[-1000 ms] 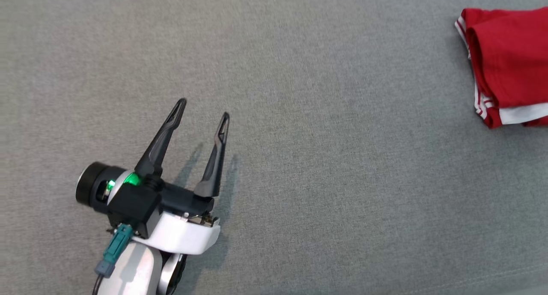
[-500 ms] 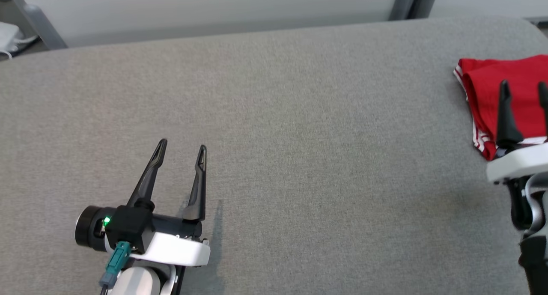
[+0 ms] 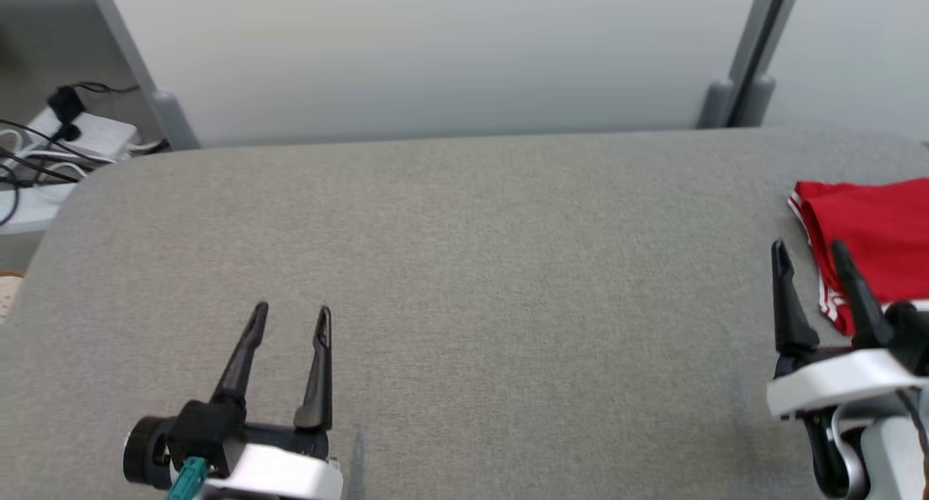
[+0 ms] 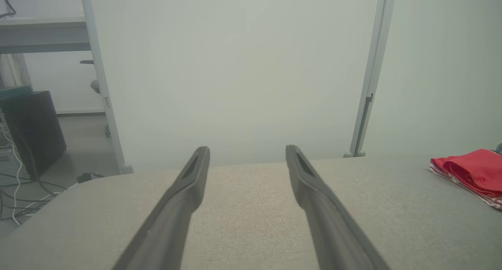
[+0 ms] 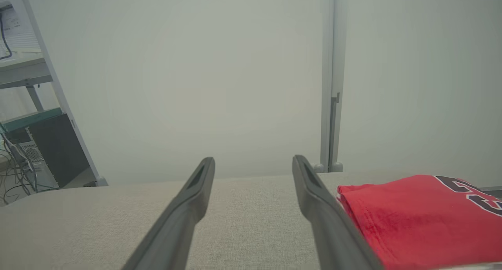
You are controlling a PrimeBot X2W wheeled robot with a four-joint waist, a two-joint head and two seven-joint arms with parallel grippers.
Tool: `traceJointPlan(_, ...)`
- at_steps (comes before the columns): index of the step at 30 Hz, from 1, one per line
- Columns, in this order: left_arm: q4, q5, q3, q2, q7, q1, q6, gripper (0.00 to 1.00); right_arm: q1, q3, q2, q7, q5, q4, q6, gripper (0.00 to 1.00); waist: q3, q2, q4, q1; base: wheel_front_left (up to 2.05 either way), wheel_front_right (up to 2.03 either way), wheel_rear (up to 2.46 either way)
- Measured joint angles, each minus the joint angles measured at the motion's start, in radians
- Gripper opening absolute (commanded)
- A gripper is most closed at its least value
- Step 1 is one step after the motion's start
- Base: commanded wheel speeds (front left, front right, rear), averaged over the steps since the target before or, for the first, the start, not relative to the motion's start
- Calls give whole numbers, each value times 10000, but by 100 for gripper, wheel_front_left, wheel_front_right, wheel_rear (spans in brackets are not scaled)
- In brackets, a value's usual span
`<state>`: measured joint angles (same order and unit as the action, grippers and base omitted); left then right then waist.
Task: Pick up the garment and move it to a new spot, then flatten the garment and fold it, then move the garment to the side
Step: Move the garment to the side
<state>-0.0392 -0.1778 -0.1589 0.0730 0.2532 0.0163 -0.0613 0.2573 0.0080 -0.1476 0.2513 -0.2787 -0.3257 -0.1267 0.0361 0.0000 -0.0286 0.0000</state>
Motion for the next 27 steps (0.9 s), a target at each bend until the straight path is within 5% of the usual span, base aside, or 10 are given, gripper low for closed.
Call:
traceJointPlan(11,196,-79,443,-182,0,-963,445,100,-1879,-23,593,0,343,1906,2,100,-805,0,713,0,0,0,0)
traceJointPlan(27,454,63,894,-217,27,-1994,882,100,-4172,-61,913,0,575,3007,2,100,-1476,0,616,0,0,0,0)
